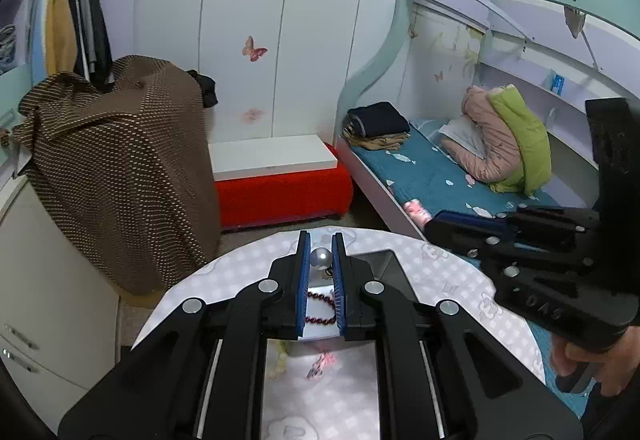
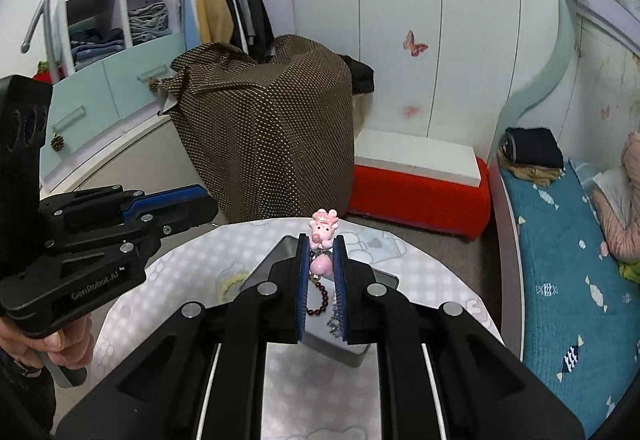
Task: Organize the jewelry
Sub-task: 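Carry the pink charm and pearl charm over the grey metal box, then open both grippers to drop the charms into the box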
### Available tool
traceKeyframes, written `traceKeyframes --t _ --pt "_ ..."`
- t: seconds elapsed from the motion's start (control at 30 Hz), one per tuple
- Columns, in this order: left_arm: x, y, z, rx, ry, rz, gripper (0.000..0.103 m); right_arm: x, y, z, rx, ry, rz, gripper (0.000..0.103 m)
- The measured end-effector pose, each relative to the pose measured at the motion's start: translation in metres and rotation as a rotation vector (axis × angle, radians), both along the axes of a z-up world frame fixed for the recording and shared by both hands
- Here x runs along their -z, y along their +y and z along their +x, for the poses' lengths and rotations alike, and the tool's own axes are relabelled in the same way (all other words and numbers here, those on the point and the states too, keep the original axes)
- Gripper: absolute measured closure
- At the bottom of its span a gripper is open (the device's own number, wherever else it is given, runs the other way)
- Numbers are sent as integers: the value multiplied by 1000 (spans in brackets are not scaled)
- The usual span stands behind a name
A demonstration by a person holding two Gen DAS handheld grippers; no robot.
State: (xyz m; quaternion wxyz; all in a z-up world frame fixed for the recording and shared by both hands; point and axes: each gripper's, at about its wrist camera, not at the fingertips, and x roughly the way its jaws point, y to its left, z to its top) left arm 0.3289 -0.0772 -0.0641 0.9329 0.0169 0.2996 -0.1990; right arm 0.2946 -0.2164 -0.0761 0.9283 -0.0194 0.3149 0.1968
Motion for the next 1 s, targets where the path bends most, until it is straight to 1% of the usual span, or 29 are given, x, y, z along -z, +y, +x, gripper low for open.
traceKeyframes --t 0.07,0.2,0.3,0.37,0.4,0.43,0.47,0.5,0.57,0.63,0.67,0.7,0.73,0.77,0.8,0.83,1.0 --pt "3 -7 12 16 24 -9 92 3 -1 7 3 16 4 93" --pt "13 -20 30 34 61 2 92 16 -1 25 5 74 8 93" --pt "23 -24 42 29 89 15 91 24 -2 32 16 111 13 92" --pt "27 -25 48 18 104 23 91 30 -5 37 22 141 37 92" --pt "29 -24 51 12 110 30 84 31 -5 37 24 146 41 91" --pt "30 -25 53 5 110 35 76 33 -7 38 30 153 43 91" --pt "30 -24 53 -8 104 37 54 34 -8 39 33 161 46 89" --pt "29 -23 53 -17 99 35 38 35 -9 39 35 169 51 86" --pt "29 -18 54 -29 99 20 35 35 -11 39 44 170 55 83" --pt "29 -15 54 -43 94 22 27 36 -13 40 49 174 62 81" --pt "28 -14 53 -52 88 25 20 36 -14 40 54 173 67 80" --pt "28 -11 52 -55 86 25 16 36 -16 39 61 172 72 71" --pt "27 -9 51 -66 81 26 14 37 -17 39 67 170 74 51" --pt "26 -7 49 -74 74 23 12 36 -18 38 76 162 75 40" --pt "25 -4 47 -83 66 15 9 35 -20 36 102 146 69 20" --pt "23 0 45 -96 58 12 9 34 -21 35 115 132 71 9" --pt "19 14 34 -148 19 41 6 33 -25 29 153 111 70 8"
